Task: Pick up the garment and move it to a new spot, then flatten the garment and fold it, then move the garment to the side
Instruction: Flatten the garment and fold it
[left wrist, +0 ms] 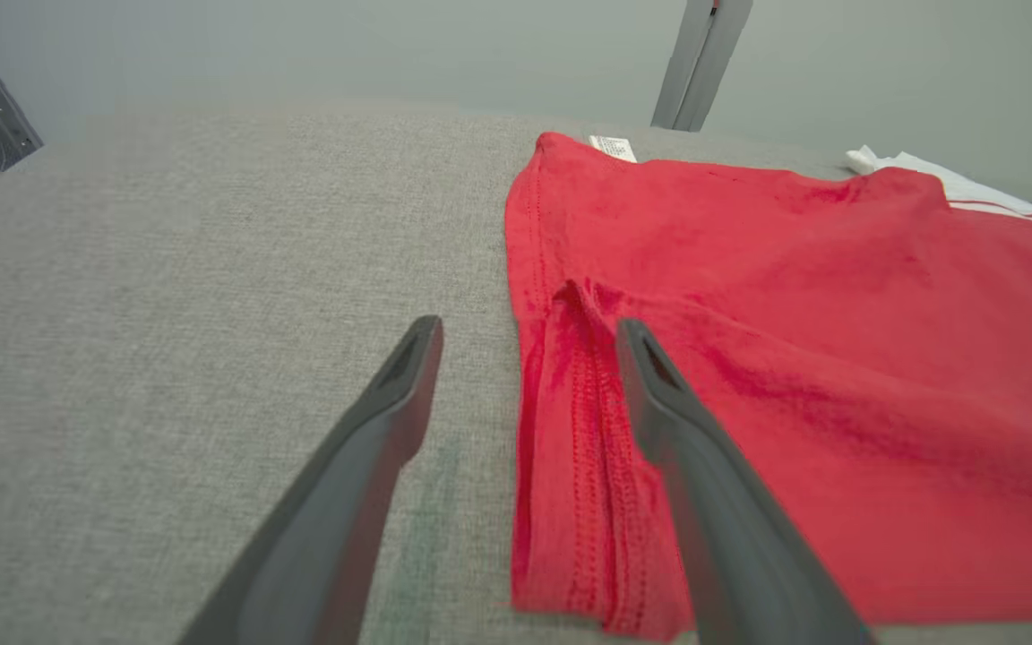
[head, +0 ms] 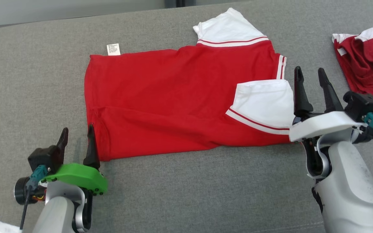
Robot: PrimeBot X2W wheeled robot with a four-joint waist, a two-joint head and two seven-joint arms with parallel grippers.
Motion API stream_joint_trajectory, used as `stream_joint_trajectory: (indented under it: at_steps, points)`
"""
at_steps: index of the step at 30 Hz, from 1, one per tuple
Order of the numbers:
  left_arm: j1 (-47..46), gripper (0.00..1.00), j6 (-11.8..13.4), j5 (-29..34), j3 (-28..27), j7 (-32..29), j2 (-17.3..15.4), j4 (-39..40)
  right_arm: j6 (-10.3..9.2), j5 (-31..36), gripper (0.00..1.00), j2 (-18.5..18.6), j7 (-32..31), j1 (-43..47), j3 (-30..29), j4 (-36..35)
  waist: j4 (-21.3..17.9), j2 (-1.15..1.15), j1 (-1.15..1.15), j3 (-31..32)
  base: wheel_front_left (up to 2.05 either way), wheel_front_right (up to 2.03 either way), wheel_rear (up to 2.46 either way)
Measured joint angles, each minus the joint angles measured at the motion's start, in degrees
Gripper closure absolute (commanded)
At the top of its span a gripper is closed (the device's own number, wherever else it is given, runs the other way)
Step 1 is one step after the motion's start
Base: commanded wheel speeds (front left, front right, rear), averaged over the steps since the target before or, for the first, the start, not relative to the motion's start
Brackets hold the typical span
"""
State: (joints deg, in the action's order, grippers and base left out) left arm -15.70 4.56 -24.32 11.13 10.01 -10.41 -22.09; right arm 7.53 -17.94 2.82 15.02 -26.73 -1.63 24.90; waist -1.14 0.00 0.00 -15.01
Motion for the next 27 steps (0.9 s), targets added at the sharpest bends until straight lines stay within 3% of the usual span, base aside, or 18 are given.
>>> stream_joint_trajectory:
  at_steps: [6,13,20,25,26,27]
  points:
    - [5.64,0.0,-0.02,-3.7,-1.12,-1.82,0.81,2.25,0.0,3.25,0.0,0.0,0.02,6.63,-2.0,-3.3,0.15,0.0,0.0,2.64,0.0,0.0,0.0]
    - [8.61,0.0,-0.01,-4.25,1.3,-5.88,2.09,3.67,0.0,4.26,0.0,0.0,-0.2,12.3,-1.57,-5.73,-0.31,0.0,0.0,4.87,0.0,0.0,0.0]
    - [6.9,0.0,1.09,-6.0,0.36,-8.43,2.41,-0.7,0.0,3.83,0.0,-0.02,-2.08,13.23,0.74,-6.69,-1.74,0.0,0.0,3.68,0.0,0.0,0.0]
    - [4.83,0.0,0.46,-7.93,-0.55,-8.42,2.82,-3.44,0.0,4.42,0.0,0.0,-4.86,13.23,0.63,-5.76,-2.49,0.0,0.0,2.44,0.0,0.0,0.0]
    - [4.5,0.45,0.33,-8.12,-0.59,-8.42,2.86,-3.82,0.0,4.58,0.0,0.0,-5.44,13.23,0.63,-5.56,-2.58,0.0,0.0,2.3,0.0,0.0,0.0]
    - [4.16,0.59,-0.05,-8.44,-0.59,-8.42,2.92,-4.21,0.0,4.58,0.0,0.01,-6.08,13.24,0.65,-5.26,-2.65,0.0,0.0,2.16,0.0,0.0,0.0]
